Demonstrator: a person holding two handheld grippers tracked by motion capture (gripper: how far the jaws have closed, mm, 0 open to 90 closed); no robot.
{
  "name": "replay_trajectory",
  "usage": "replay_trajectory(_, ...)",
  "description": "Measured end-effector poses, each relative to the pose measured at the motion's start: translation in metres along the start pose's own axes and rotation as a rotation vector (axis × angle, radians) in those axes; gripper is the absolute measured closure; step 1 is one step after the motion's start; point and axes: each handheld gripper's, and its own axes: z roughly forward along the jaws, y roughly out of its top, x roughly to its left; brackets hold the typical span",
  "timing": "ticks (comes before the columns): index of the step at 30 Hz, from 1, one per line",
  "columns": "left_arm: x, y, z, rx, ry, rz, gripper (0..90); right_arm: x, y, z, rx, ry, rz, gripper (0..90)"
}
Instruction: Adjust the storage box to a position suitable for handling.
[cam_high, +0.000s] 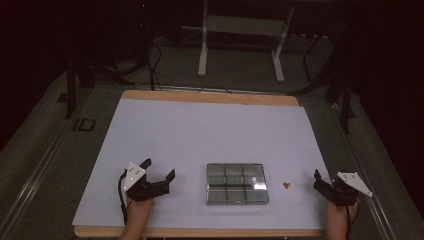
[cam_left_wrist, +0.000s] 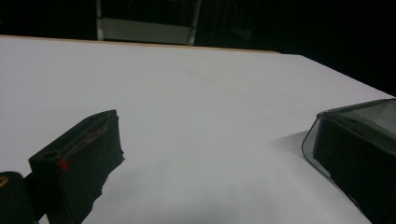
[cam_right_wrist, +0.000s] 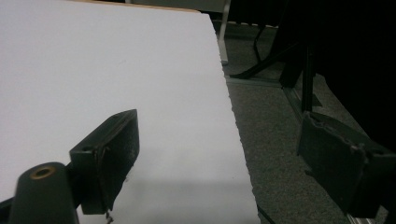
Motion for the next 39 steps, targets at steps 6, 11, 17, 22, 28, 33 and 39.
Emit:
replay_trajectory(6,-0.001,0.000,0.001,0.009,0.016,0.005,1.8,0.000,0.000,-0.001,-0.011,0.007,-0.007,13.5)
replay_trajectory(11,-0.001,0.001,0.002,0.019,0.019,0.005,1.8,0.001,0.001,0.001,0.014,0.010,-0.014,13.4)
replay_trajectory(17,0.001,0.002,0.004,0.047,-0.025,0.004,1.8,-0.002,0.004,0.006,0.067,0.054,0.002,13.7)
replay_trajectory(22,0.000,0.004,0.006,0.059,-0.087,0.002,3.6,-0.003,0.009,0.004,0.049,0.098,-0.035,13.8)
replay_trajectory(28,-0.008,0.006,0.010,0.134,-0.131,0.033,4.4,-0.003,0.020,-0.004,0.038,0.146,-0.042,13.8)
replay_trajectory(33,-0.015,0.011,0.012,0.172,-0.160,0.070,3.8,0.004,0.027,-0.005,0.045,0.229,-0.058,13.3)
replay_trajectory(39,-0.020,0.019,0.013,0.170,-0.217,0.113,4.0,0.016,0.030,-0.007,0.037,0.381,-0.045,13.0)
